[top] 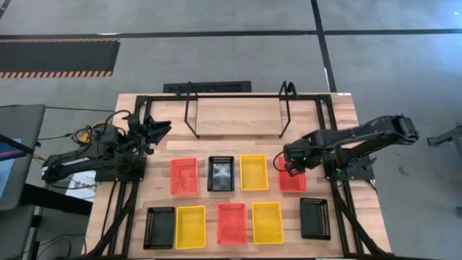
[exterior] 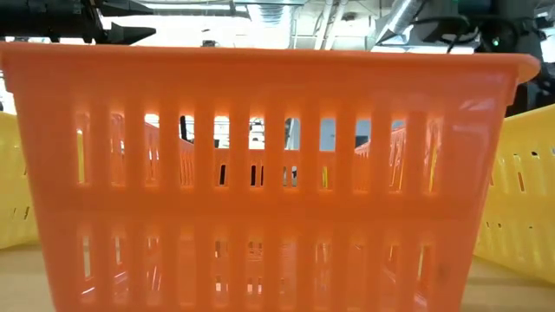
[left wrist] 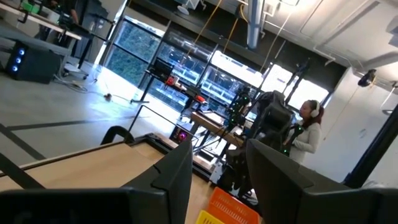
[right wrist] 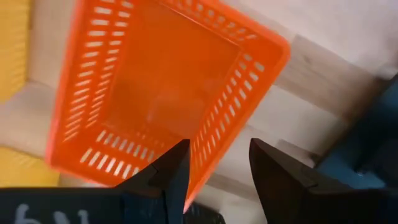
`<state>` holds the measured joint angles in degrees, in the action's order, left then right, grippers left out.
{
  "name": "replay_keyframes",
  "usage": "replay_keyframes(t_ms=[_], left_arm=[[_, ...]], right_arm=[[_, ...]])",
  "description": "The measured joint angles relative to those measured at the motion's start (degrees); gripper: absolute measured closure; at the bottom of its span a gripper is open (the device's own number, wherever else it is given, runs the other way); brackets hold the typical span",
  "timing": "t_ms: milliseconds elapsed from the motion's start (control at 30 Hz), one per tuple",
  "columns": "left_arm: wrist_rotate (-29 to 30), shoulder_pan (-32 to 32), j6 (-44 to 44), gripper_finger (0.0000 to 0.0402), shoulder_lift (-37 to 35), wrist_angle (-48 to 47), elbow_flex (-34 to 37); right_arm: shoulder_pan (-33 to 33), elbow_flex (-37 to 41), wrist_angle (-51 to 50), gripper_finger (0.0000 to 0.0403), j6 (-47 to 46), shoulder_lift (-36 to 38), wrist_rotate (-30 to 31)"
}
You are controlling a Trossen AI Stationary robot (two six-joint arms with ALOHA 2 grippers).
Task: Stack baskets on shelf by color
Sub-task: Put the top right orange bin on the shelf
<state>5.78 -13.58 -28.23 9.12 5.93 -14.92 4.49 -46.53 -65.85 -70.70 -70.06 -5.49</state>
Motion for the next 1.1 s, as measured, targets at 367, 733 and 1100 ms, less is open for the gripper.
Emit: replay_keyframes(t_ms=[367, 733, 1100], left_arm=[[0.1, 0.0, 0.0, 0.0262, 0.0, 0.0, 0.0], [0.2, 0.0, 0.0, 0.0262, 0.0, -0.1, 0.0], [0.2, 0.0, 0.0, 0.0262, 0.0, -0.6, 0.0]], right_arm=[[1.0, 6.8, 8.5, 0.0219, -4.8, 0.0, -0.7], [0.6, 11.4, 12.7, 0.0268, -6.4, -0.5, -0.4], [0.6, 10.0, 16.7, 0.0394, -1.8, 0.0, 0.2]])
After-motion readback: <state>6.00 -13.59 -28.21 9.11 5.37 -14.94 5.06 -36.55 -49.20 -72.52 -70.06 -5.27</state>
